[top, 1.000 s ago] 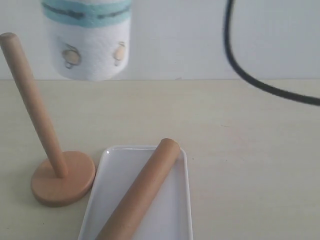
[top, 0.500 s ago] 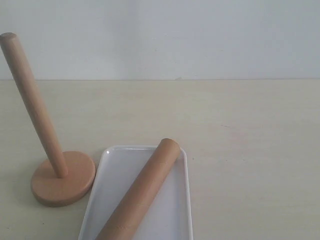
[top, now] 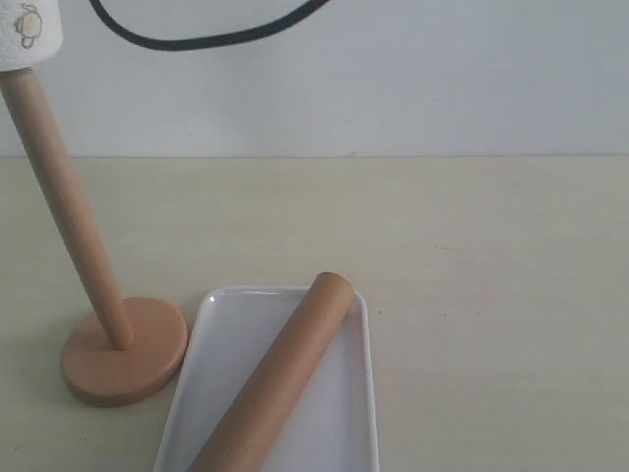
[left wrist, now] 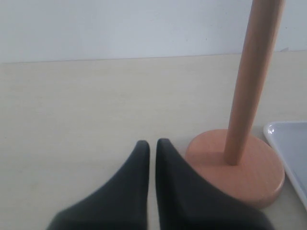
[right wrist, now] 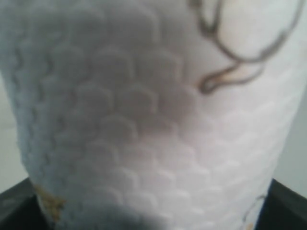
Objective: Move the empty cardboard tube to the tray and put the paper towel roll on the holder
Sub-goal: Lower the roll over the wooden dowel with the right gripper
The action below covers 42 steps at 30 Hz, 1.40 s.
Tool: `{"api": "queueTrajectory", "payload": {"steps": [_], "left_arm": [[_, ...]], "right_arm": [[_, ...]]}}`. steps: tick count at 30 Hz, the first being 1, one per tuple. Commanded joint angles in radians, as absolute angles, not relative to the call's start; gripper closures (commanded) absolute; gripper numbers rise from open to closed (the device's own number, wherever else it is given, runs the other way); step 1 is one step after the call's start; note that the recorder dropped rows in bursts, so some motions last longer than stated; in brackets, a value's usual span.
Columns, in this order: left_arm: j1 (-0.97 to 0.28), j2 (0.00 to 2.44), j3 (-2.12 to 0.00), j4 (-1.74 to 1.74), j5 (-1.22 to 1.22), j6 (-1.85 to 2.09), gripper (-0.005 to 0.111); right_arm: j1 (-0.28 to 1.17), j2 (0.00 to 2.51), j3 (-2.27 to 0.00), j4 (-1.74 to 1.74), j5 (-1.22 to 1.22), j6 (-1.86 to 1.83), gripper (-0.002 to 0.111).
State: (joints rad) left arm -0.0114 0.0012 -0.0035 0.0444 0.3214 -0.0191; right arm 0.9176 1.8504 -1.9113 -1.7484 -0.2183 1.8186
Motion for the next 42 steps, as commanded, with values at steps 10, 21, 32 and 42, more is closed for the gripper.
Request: {"api": "queueTrajectory", "payload": {"steps": [10, 21, 32, 42], "left_arm": [[-0.009, 0.0, 0.0, 0.038, 0.317, -0.025, 0.103], [-0.009, 0.0, 0.0, 0.038, 0.317, -0.025, 0.103], [-0.009, 0.0, 0.0, 0.038, 0.317, -0.025, 0.103], [-0.009, 0.0, 0.0, 0.038, 0.317, -0.025, 0.103]], "right_arm": [[0.917, 1.885, -1.89, -1.744, -0.16, 1.821, 0.108], [0.916, 1.806, -1.861, -1.744, -0.138, 1.791, 0.108], [0.916, 1.807, -1.861, -1.744, -0.198, 1.841, 0.108], [0.916, 1.806, -1.692, -1.744, -0.165, 1.842, 0.108]]}}
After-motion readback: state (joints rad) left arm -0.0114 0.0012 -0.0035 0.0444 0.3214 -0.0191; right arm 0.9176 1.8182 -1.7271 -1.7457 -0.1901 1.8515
